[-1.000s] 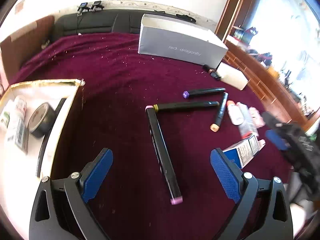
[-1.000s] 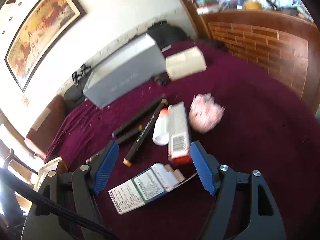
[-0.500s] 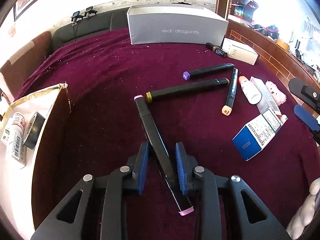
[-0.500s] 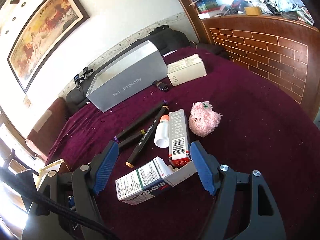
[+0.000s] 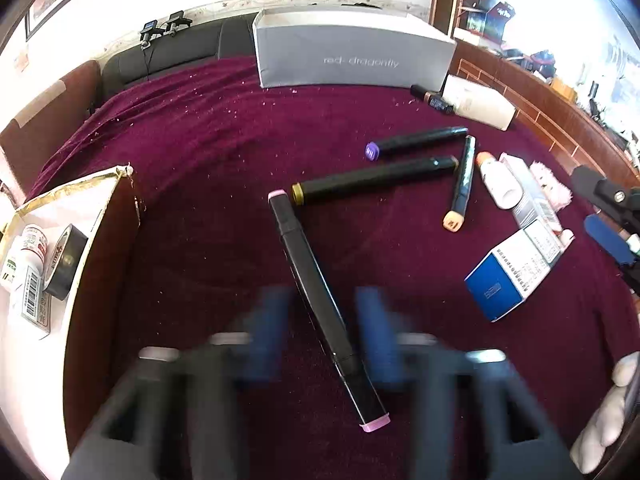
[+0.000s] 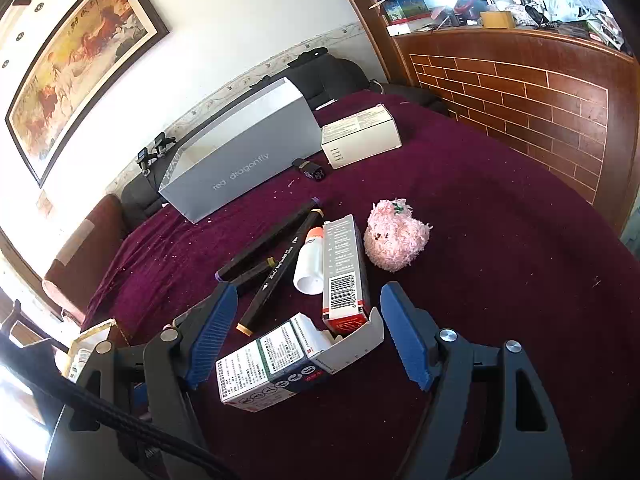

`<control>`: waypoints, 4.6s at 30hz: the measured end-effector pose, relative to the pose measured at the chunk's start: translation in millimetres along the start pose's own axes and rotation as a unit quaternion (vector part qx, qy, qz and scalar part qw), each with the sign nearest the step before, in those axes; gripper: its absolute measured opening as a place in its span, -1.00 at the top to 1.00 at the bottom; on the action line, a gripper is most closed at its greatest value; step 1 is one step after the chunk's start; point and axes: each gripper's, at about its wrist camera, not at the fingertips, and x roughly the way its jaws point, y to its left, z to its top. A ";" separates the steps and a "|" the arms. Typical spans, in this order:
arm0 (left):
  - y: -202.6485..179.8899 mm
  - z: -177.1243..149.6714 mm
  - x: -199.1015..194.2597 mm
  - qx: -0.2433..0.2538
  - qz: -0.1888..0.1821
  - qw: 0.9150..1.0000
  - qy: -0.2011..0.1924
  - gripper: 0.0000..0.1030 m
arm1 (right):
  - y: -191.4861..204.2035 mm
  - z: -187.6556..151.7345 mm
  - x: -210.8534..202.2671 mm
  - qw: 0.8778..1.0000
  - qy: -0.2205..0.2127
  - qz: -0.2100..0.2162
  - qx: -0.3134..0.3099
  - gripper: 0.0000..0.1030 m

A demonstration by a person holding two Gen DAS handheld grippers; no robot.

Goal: Organize objects
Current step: 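Grasp the pink-capped black marker with the left tool and lift it, then grasp the white-green medicine box with the right tool while the left tool holds the marker, then carry the marker and medicine box into the tray and open both tools, then withdraw both tools from the tray back over the remaining table items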

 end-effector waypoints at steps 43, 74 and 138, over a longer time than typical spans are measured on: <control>108.5 -49.8 -144.9 -0.080 -0.127 0.979 -0.134 0.77 | 3.6 -10.4 39.6 0.966 0.171 -0.013 0.196 -0.44; 198.5 -100.3 -176.5 -0.130 -0.051 0.979 -0.151 0.77 | 37.7 -36.7 -5.2 0.980 0.157 0.057 0.108 0.38; 305.0 -116.2 -191.7 -0.274 0.010 0.947 -0.167 -0.11 | 300.6 -146.2 14.9 0.901 0.291 0.252 -0.199 -0.10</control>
